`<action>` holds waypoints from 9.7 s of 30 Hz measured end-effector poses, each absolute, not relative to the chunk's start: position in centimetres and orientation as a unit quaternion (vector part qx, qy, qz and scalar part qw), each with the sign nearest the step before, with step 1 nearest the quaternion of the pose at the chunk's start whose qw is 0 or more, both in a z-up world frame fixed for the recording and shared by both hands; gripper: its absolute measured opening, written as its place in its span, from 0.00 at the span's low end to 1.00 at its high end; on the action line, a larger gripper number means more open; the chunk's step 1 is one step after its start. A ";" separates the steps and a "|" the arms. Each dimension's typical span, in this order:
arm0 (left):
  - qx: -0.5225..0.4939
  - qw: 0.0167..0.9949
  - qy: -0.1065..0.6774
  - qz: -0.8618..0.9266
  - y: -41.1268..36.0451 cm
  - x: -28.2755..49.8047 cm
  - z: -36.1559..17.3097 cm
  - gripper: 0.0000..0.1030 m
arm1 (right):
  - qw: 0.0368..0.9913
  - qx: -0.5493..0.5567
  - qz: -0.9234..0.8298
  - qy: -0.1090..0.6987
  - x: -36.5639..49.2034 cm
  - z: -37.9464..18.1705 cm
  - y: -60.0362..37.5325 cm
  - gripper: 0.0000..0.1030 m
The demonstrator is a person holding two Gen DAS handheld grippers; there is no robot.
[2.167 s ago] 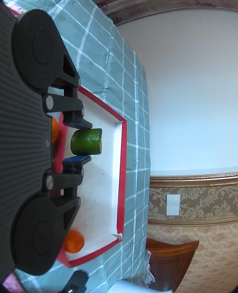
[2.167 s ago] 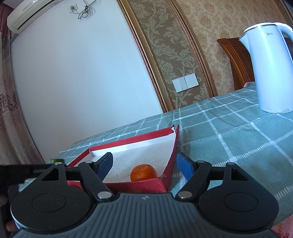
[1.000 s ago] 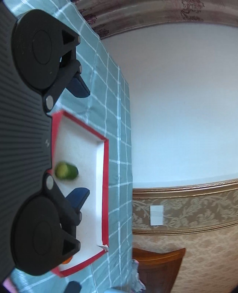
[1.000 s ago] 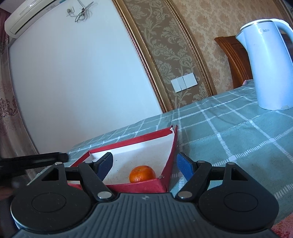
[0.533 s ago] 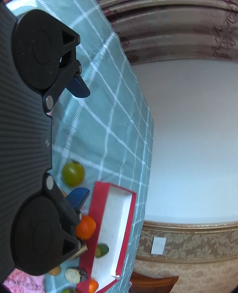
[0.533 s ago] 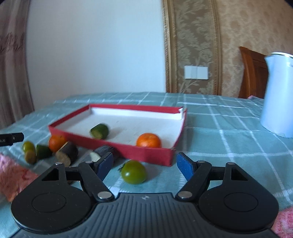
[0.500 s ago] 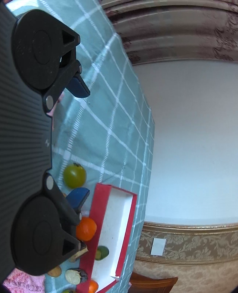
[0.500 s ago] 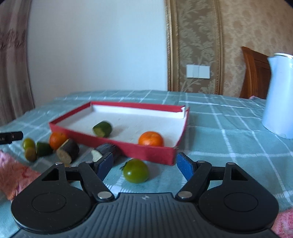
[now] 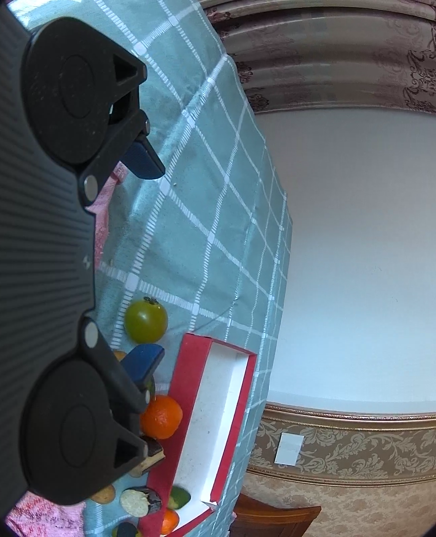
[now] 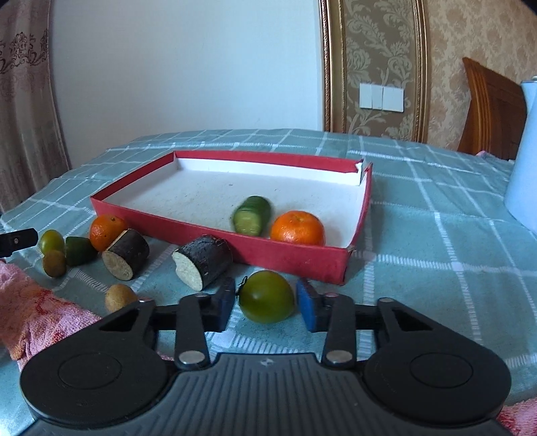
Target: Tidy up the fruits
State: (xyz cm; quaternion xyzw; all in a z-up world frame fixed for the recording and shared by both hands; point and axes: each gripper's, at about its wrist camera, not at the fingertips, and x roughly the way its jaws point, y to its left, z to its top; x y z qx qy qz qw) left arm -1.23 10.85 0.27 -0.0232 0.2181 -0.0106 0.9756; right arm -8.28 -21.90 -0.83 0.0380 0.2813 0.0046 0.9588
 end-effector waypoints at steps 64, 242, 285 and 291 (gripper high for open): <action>0.136 0.978 0.149 -0.057 6.0 -2.1 0.7 0.90 | 0.958 0.193 -0.065 0.204 -10.8 -0.6 -26.3 0.69; 0.031 0.969 0.247 0.001 11.9 -1.1 -1.2 1.00 | 0.970 0.022 0.057 0.235 -10.0 0.6 -14.3 0.24; 0.011 0.968 0.252 0.002 12.4 -1.0 -1.1 1.00 | 0.982 0.040 -0.012 0.185 -8.9 0.8 -18.6 0.27; 0.015 0.968 0.251 0.010 12.3 -1.0 -1.1 1.00 | 0.995 0.026 -0.044 0.083 -13.2 1.3 -18.7 0.33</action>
